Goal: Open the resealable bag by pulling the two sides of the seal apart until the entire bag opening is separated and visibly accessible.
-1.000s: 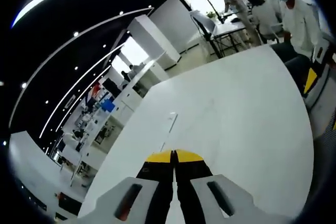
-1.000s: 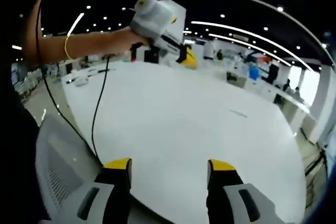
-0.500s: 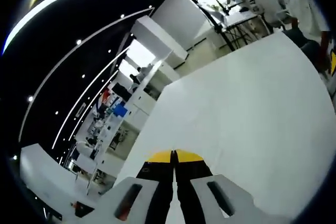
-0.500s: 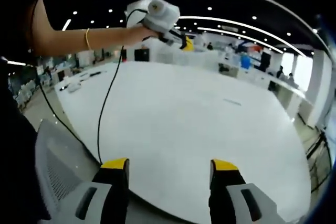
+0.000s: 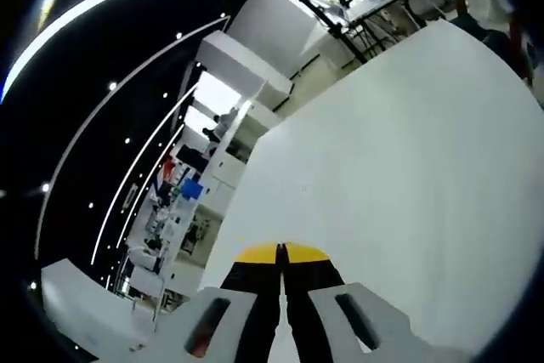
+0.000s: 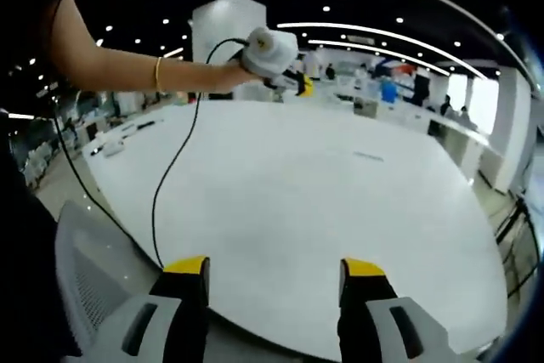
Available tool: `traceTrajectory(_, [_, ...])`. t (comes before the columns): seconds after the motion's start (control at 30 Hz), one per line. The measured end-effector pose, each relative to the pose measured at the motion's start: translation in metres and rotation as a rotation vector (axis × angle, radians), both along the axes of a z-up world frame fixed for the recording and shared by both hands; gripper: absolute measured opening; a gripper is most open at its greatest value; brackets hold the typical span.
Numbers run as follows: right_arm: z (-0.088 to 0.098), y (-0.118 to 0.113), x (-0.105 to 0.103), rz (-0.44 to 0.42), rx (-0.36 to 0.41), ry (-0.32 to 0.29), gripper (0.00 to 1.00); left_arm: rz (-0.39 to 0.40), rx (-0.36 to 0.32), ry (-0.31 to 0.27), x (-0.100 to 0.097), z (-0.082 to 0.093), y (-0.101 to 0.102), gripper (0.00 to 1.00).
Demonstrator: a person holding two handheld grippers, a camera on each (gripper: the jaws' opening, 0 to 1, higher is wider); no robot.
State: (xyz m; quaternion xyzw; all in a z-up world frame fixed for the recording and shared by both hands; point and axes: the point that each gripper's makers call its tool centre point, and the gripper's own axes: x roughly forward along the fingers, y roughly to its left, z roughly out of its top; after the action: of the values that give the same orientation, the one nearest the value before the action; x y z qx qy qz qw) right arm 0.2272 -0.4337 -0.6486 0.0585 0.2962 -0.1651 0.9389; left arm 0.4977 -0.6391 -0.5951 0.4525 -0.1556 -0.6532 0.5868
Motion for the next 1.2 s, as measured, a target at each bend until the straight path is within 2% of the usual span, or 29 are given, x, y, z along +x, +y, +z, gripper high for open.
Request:
traceTrajectory(0.23, [-0.007,-0.002,-0.002,-0.015,0.023,0.015,0.6,-0.031,0.124,0.036,-0.011,-0.058,0.016,0.0])
traceTrajectory(0.3, [-0.01,-0.002,-0.003,-0.016,0.029,0.021,0.6,-0.035,0.141,0.041,-0.013,-0.067,0.021,0.0])
traceTrajectory(0.33, [-0.011,-0.002,-0.003,-0.017,0.036,0.024,0.6,-0.043,0.173,0.043,-0.015,-0.078,0.026,0.0])
traceTrajectory(0.4, [-0.013,-0.001,-0.004,-0.019,0.043,0.027,0.6,-0.05,0.188,0.047,-0.017,-0.084,0.03,0.0])
traceTrajectory(0.5, [-0.014,-0.001,-0.004,-0.018,0.05,0.031,0.6,-0.059,0.219,0.09,-0.023,-0.094,0.037,0.0])
traceTrajectory(0.63, [-0.014,0.0,-0.003,-0.015,0.053,0.033,0.6,-0.062,0.245,0.109,-0.028,-0.104,0.046,0.0])
traceTrajectory(0.7, [-0.014,0.0,-0.003,-0.013,0.051,0.033,0.6,-0.068,0.258,0.134,-0.034,-0.108,0.052,0.04])
traceTrajectory(0.83, [-0.015,0.001,-0.003,-0.011,0.052,0.034,0.6,-0.093,0.277,0.137,-0.047,-0.115,0.064,0.13])
traceTrajectory(0.87, [-0.014,0.001,-0.003,-0.011,0.051,0.034,0.6,-0.09,0.284,0.157,-0.05,-0.116,0.068,0.16])
traceTrajectory(0.93, [-0.014,0.001,-0.003,-0.013,0.049,0.031,0.61,-0.092,0.265,0.196,-0.055,-0.113,0.073,0.2])
traceTrajectory(0.97, [-0.013,0.001,-0.004,-0.015,0.048,0.029,0.61,-0.121,0.224,0.213,-0.061,-0.108,0.073,0.23])
traceTrajectory(1.07, [-0.014,0.002,-0.004,-0.014,0.049,0.029,0.61,-0.114,0.24,0.232,-0.066,-0.107,0.086,0.29])
traceTrajectory(1.2, [-0.013,0.003,-0.004,-0.01,0.046,0.028,0.61,-0.103,0.227,0.261,-0.067,-0.101,0.099,0.41])
